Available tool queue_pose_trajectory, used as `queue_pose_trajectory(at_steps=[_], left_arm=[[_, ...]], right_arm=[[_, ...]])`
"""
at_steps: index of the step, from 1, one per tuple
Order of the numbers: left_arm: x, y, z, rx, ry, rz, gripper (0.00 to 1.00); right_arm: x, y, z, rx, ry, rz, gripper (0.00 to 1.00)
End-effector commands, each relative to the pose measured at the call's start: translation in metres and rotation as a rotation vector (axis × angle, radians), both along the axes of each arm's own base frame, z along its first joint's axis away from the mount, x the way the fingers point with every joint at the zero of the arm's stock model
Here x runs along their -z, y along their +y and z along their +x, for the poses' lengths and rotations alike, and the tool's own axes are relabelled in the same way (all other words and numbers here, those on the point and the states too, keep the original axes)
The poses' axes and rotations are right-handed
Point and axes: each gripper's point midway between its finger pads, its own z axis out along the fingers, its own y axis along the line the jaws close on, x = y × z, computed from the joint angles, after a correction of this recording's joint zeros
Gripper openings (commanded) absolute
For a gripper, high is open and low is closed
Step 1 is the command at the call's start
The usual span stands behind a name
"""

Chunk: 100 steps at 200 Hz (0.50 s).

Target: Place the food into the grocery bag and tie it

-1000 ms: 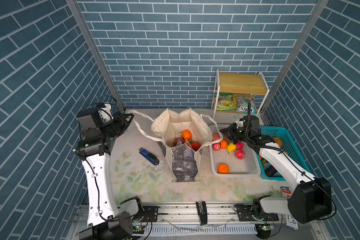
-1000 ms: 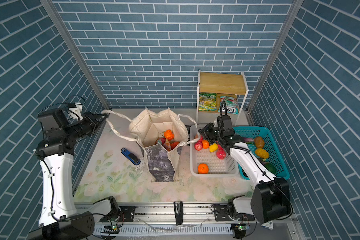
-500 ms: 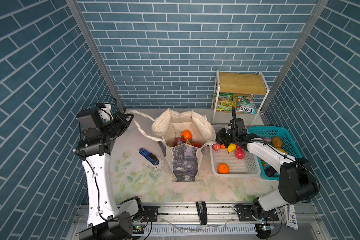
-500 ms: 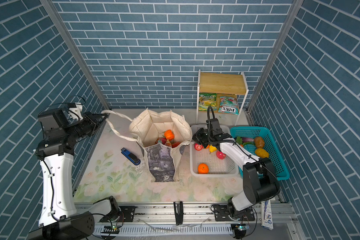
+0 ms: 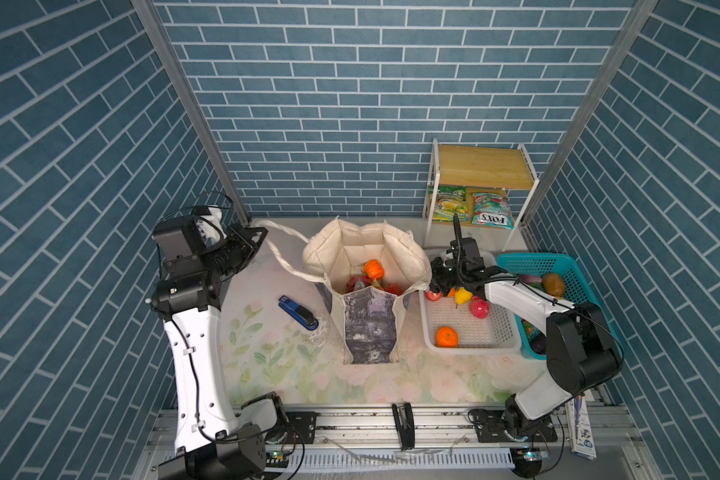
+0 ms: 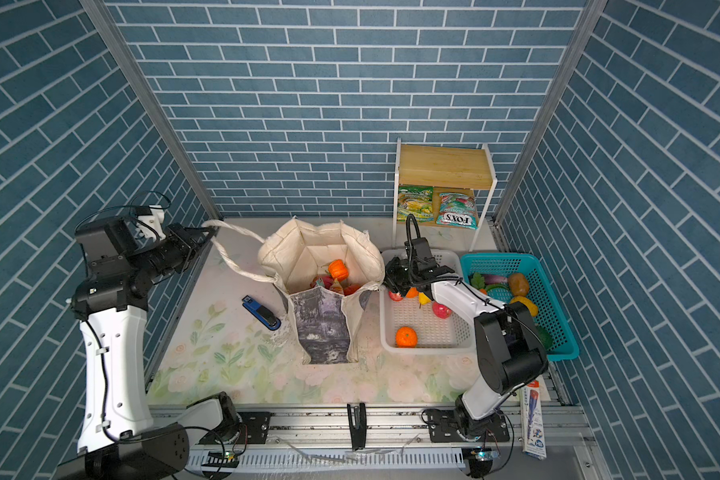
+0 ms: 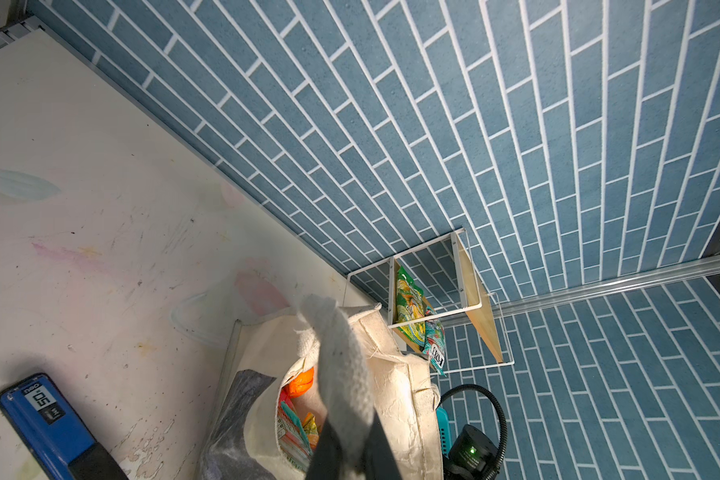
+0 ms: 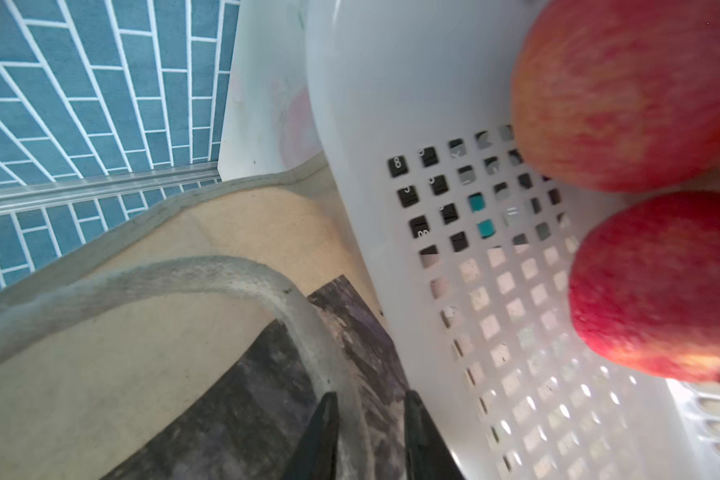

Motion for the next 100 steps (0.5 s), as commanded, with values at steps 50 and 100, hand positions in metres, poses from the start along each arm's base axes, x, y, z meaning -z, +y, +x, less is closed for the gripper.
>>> queue_pose_trajectory(at_steps=[50, 100], left_arm=[[-0.025, 0.003, -0.002, -0.007, -0.094, 0.029, 0.03], [-0.025, 0.004, -0.001, -0.009, -0.094, 0.024, 0.03]], right_arm=[[-0.010, 0.025, 0.013, -0.015, -0.017, 0.082, 0.38], [-0.018, 0.033, 0.023, 0.020, -0.036, 0.181, 0.34]])
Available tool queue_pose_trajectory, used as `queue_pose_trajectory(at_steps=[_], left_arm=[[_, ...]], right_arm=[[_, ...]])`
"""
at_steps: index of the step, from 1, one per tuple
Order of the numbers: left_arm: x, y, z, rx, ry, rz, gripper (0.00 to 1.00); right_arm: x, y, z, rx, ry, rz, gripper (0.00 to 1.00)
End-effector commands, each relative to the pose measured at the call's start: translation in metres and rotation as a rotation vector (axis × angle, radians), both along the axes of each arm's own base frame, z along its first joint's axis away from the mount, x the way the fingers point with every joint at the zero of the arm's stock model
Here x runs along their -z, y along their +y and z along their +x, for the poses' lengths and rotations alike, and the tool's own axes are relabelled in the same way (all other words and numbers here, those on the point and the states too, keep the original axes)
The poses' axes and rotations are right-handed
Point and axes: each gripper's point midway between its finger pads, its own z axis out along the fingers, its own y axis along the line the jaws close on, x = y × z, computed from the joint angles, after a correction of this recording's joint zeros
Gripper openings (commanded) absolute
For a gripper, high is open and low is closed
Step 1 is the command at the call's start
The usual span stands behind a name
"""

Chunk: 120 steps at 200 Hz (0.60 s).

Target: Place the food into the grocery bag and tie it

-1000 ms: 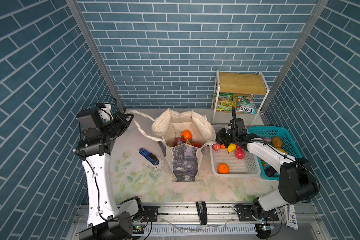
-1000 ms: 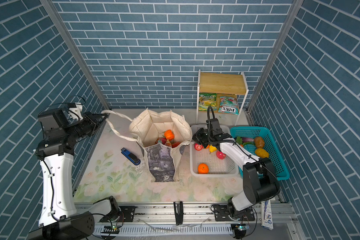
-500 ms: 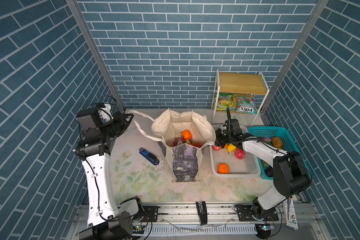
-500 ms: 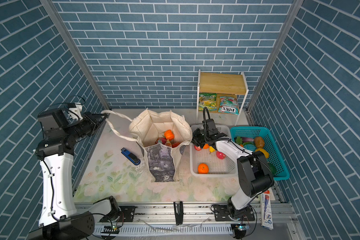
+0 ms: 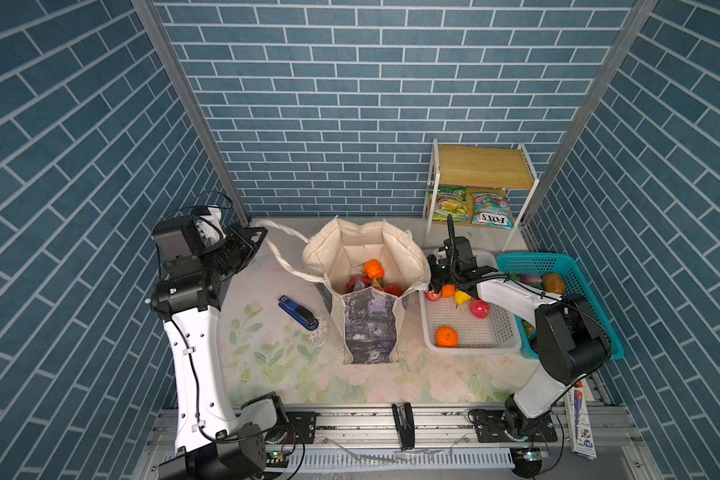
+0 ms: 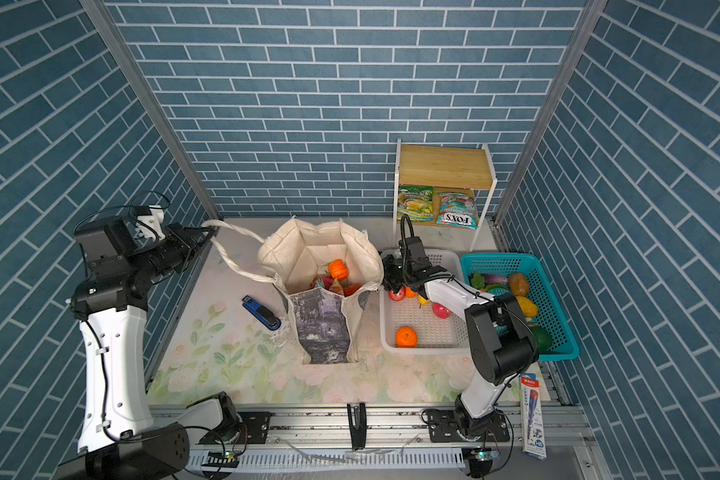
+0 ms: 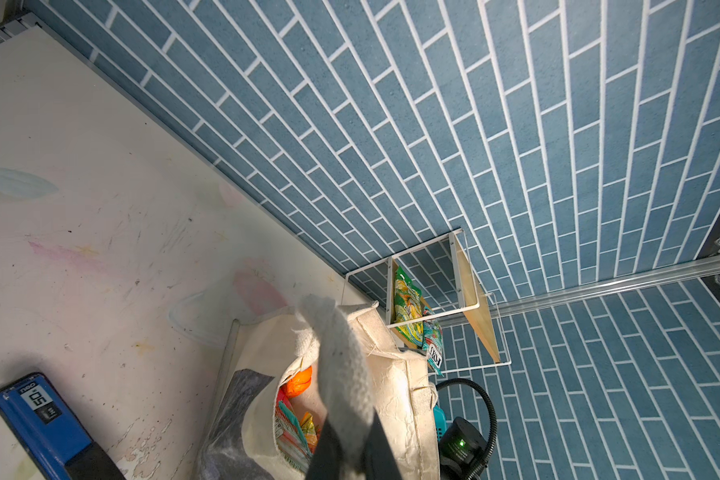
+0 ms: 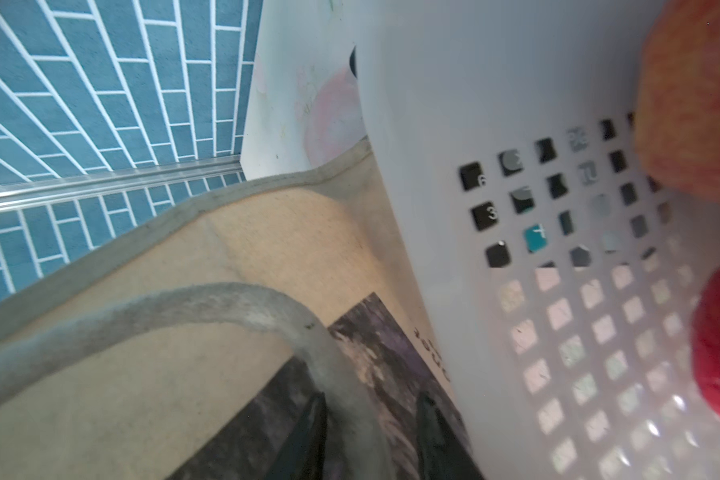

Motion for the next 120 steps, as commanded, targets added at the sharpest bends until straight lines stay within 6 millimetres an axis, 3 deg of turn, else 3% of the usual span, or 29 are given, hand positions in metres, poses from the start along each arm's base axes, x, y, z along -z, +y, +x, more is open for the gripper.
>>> queue_pose_trajectory(at_steps=[1, 38, 76, 94, 120], left_arm=[[-0.025, 0.003, -0.001, -0.010, -0.094, 0.033, 0.03], [-0.024, 0.004, -0.001, -0.013, -0.093, 0.029, 0.03], [-0.023, 0.005, -0.001, -0.014, -0.092, 0.028, 0.03], [-0.024, 0.004, -0.001, -0.014, -0.094, 0.029, 0.03], [-0.025, 0.004, -0.002, -0.014, -0.094, 0.029, 0.03]], right_arm=[[-0.014, 0.011, 0.009, 0.019, -0.017, 0.094, 0.33], [-0.020, 0.018, 0.015, 0.031, -0.033, 0.181, 0.30], [-0.022, 0.019, 0.014, 0.034, -0.034, 0.209, 0.14], [-0.028, 0.013, 0.013, 0.047, -0.050, 0.214, 0.06], [-0.040, -0.015, 0.013, 0.118, -0.091, 0.204, 0.00]])
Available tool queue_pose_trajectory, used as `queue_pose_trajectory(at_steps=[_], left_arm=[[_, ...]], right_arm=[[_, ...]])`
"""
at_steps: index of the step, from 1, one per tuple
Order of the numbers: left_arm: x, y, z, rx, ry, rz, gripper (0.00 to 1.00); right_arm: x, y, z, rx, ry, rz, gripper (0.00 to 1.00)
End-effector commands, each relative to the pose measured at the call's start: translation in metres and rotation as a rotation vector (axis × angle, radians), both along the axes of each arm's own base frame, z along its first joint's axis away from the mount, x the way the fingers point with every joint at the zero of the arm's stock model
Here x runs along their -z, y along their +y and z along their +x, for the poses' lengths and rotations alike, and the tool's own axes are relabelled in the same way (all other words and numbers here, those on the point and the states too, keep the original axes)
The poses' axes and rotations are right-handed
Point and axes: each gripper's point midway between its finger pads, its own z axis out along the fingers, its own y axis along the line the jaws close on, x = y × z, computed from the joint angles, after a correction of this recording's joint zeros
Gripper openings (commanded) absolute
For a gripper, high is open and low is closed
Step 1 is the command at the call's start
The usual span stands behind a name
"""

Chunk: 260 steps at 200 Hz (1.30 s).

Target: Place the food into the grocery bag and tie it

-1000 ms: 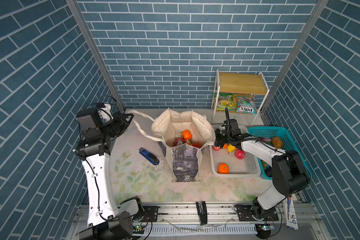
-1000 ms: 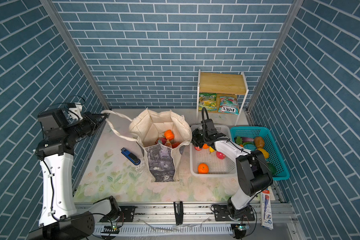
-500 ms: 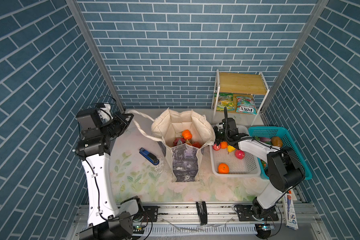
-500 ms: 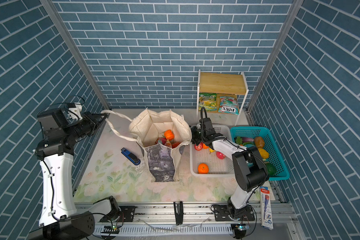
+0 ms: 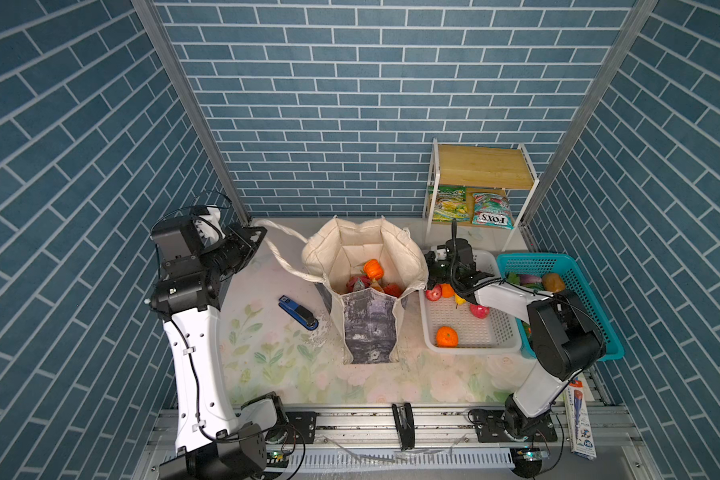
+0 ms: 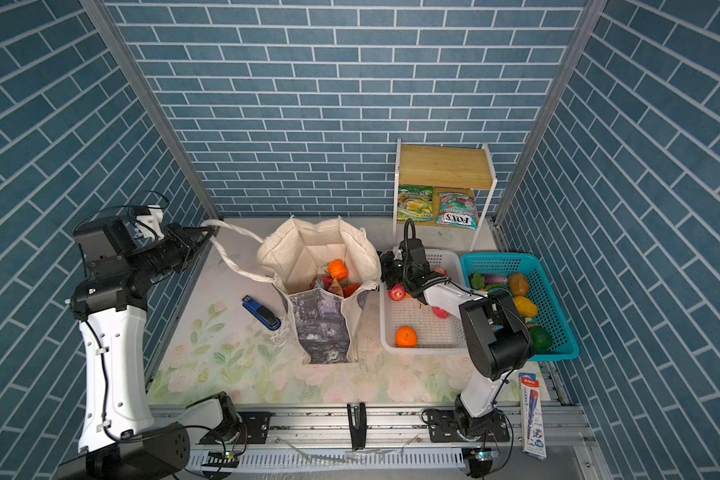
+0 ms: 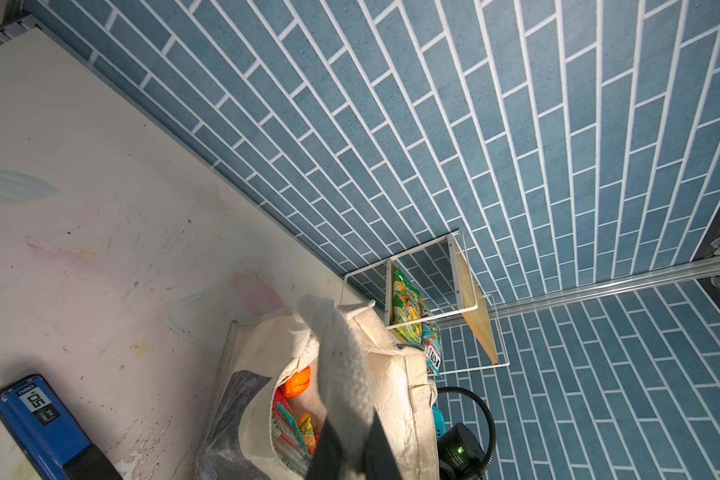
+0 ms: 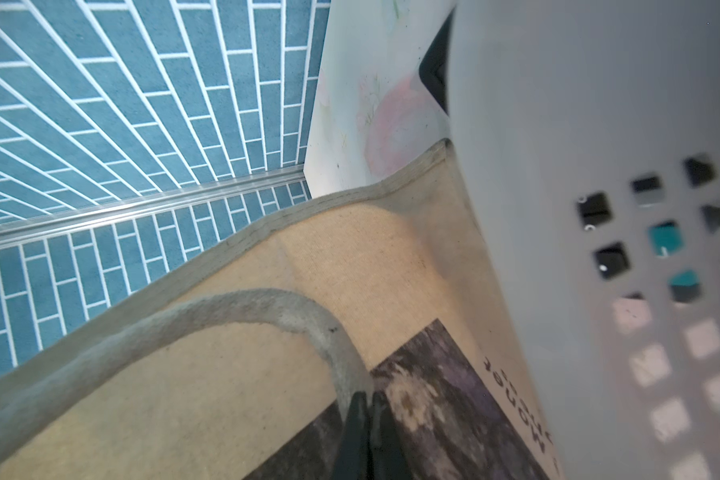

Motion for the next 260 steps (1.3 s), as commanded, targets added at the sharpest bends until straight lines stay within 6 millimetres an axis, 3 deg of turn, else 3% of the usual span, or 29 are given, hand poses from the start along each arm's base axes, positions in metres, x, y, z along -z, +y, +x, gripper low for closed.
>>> queue_pose_trajectory(at_steps=[1, 41, 93, 162, 200, 260], left_arm=[[-0.024, 0.003, -0.002, -0.013, -0.091, 0.034, 0.03], [-0.025, 0.003, -0.003, -0.014, -0.094, 0.034, 0.03], [-0.027, 0.002, -0.004, -0.009, -0.098, 0.032, 0.03], [-0.035, -0.001, -0.005, 0.004, -0.118, 0.033, 0.03], [-0.052, -0.016, -0.008, 0.062, -0.167, 0.063, 0.03], [-0.070, -0.047, -0.003, 0.152, -0.205, 0.099, 0.03]], right_arm=[[-0.030, -0.021, 0.002, 0.068, -0.061, 0.034, 0.00], [-0.059, -0.061, -0.006, 0.120, -0.142, -0.056, 0.00], [-0.096, -0.076, -0.017, 0.116, -0.238, -0.097, 0.00], [-0.158, -0.070, -0.024, 0.055, -0.410, -0.054, 0.00], [-0.201, -0.062, -0.032, -0.013, -0.539, -0.025, 0.00], [-0.229, -0.033, -0.038, -0.129, -0.625, 0.020, 0.00]])
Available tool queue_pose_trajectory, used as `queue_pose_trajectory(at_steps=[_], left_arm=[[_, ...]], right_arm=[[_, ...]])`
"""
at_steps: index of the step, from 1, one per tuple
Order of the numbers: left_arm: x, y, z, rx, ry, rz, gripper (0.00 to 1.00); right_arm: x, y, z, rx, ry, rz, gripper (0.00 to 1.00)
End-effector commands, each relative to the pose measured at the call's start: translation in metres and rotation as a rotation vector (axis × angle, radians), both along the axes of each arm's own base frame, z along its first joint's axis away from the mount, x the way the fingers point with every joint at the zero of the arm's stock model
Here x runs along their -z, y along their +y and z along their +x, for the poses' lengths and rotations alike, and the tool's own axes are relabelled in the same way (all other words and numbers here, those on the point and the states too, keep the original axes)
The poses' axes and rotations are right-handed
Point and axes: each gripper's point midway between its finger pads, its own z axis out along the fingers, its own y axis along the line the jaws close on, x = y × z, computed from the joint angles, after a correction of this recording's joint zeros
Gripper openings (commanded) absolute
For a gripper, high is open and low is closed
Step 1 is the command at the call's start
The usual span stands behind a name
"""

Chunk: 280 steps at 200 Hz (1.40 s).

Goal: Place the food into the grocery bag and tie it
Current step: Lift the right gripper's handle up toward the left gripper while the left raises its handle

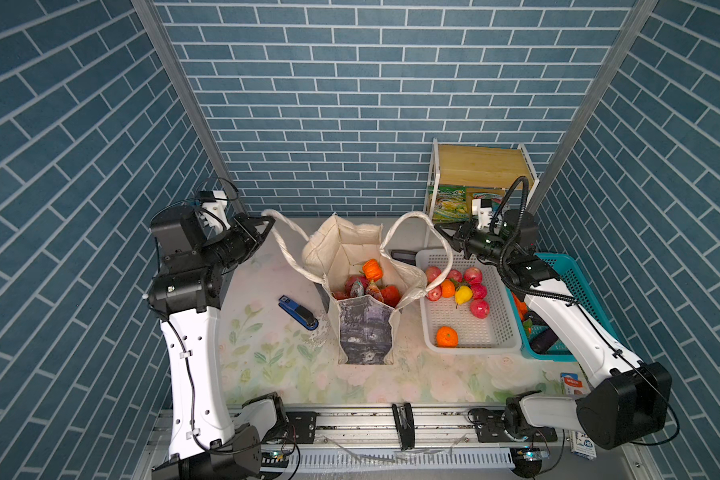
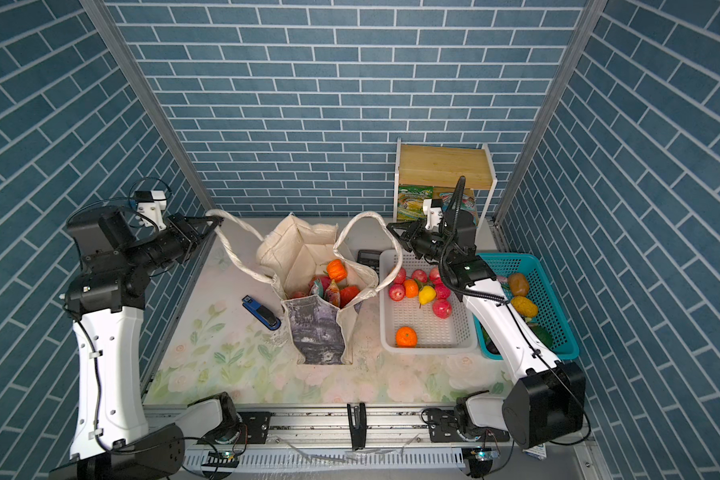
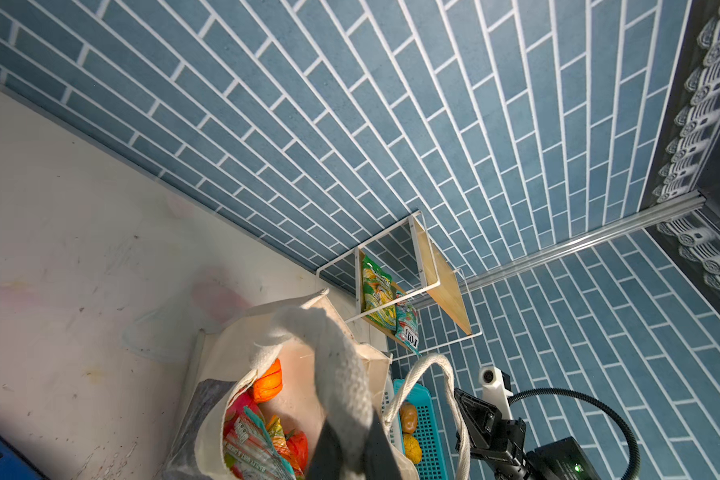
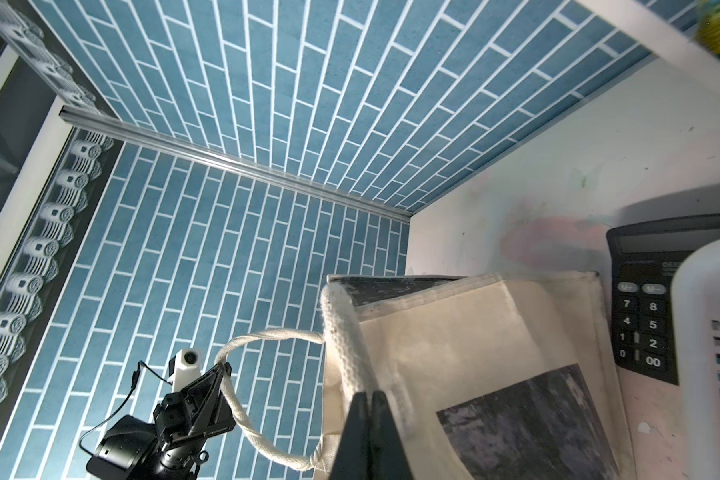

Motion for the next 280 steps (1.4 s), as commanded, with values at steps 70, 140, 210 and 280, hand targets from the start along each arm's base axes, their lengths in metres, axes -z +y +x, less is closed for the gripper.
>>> queue_pose_trajectory(at_steps=[70, 140, 210, 280], left_arm=[[-0.022, -0.068, 0.014, 0.158, -0.090, 0.084, 0.03], [0.003, -0.088, 0.012, 0.203, -0.037, 0.105, 0.03], [0.013, -0.085, 0.004, 0.202, -0.014, 0.151, 0.03], [0.015, -0.084, 0.003, 0.198, -0.007, 0.163, 0.03]], right_arm=[[-0.019, 0.069, -0.025, -0.240, -0.101, -0.051, 0.00], [0.018, 0.069, -0.038, -0.283, -0.048, -0.267, 0.00], [0.064, 0.055, -0.061, -0.366, 0.039, -0.420, 0.07], [0.065, 0.060, -0.067, -0.396, 0.044, -0.373, 0.29]])
